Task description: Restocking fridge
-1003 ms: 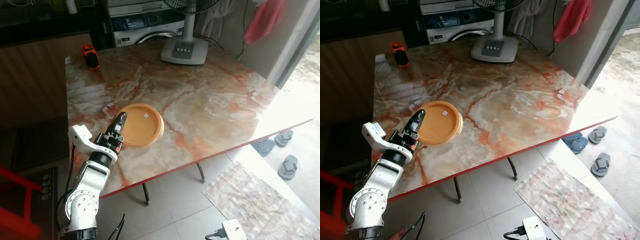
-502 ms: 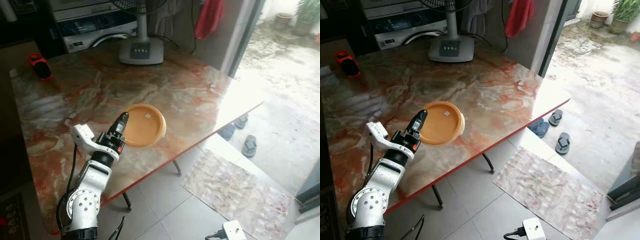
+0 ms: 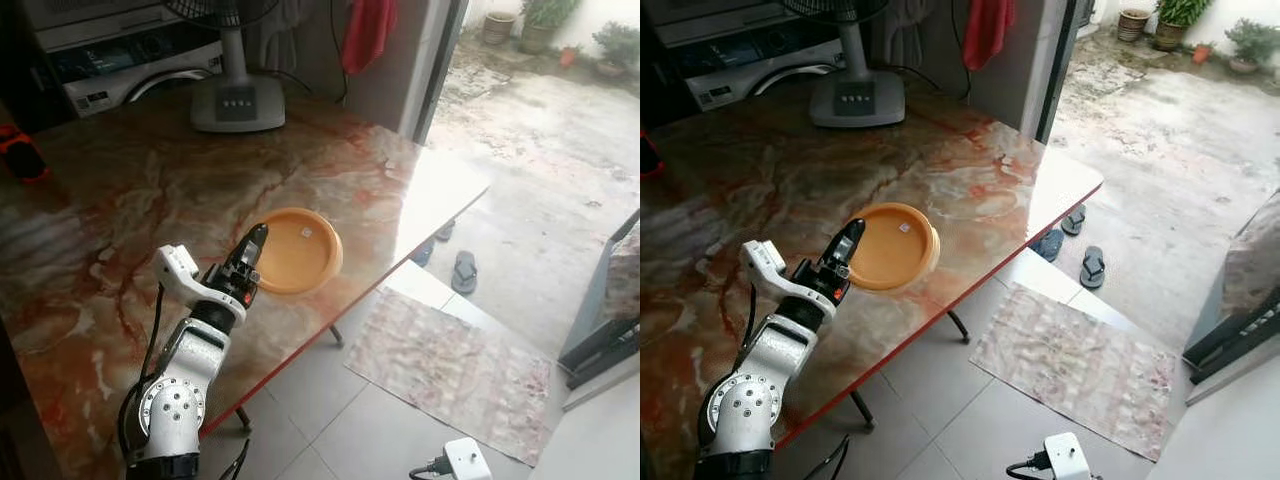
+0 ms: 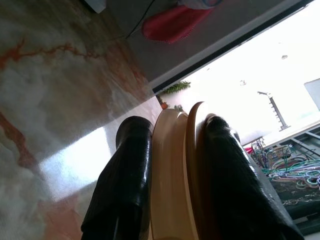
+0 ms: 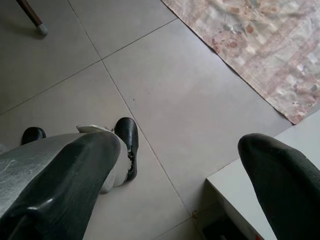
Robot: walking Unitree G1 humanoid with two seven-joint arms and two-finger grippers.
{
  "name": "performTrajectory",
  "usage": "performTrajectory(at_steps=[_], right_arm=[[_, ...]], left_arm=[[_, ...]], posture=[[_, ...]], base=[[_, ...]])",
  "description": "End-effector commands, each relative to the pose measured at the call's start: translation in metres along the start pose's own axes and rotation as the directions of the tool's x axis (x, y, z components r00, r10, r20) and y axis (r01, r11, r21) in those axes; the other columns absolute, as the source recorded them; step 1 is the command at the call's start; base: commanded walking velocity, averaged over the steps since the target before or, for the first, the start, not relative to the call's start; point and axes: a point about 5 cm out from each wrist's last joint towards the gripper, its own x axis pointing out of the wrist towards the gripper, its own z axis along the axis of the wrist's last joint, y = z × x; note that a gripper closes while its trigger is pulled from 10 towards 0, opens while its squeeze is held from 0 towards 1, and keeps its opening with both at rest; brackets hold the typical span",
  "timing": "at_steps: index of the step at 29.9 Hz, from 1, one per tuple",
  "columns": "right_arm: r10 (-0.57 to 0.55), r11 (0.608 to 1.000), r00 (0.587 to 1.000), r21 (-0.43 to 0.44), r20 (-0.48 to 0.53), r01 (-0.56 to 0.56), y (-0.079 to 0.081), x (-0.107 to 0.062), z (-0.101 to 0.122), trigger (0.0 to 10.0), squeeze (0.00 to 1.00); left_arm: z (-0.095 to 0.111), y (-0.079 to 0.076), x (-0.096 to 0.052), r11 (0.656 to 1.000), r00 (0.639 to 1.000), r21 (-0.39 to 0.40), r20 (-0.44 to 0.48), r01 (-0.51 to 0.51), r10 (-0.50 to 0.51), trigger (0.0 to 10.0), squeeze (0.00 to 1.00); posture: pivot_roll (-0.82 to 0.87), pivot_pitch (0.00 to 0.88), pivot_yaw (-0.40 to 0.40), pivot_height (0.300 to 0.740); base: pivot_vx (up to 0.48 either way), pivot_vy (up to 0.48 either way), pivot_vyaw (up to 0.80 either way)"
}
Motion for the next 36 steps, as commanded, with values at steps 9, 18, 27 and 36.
performTrajectory(at_steps=[9, 18, 27, 36], right_arm=[[0.003, 1.000, 1.000, -0.010, -0.019, -0.003, -0.0011, -0.0007, -0.0031, 10.0, 0.00], [0.006, 1.000, 1.000, -0.019, -0.021, -0.007, -0.0016, -0.0008, -0.0031, 10.0, 0.00], [0.009, 1.000, 1.000, -0.025, -0.022, -0.010, -0.0014, -0.0008, -0.0030, 10.0, 0.00], [0.011, 1.000, 1.000, -0.027, -0.023, -0.012, -0.0010, -0.0008, -0.0034, 10.0, 0.00]], left_arm=[[-0.0094, -0.0062, 0.0009, 1.000, 1.000, -0.024, -0.017, 0.014, -0.015, 10.0, 0.00], [-0.0096, -0.0054, 0.0002, 1.000, 1.000, -0.030, -0.015, 0.011, -0.011, 10.0, 0.00], [-0.0103, -0.0050, 0.0003, 0.999, 1.000, -0.030, -0.018, 0.011, -0.012, 10.0, 0.00], [-0.0117, -0.0052, 0.0011, 0.999, 1.000, -0.031, -0.026, 0.016, -0.017, 10.0, 0.00]], posture=[[0.01, 0.055, 0.006, 0.740], [0.01, 0.057, 0.002, 0.740], [0.01, 0.058, 0.004, 0.740], [0.01, 0.056, 0.006, 0.740]], base=[[0.000, 0.000, -0.79], [0.000, 0.000, -0.79], [0.000, 0.000, -0.79], [0.000, 0.000, -0.79]])
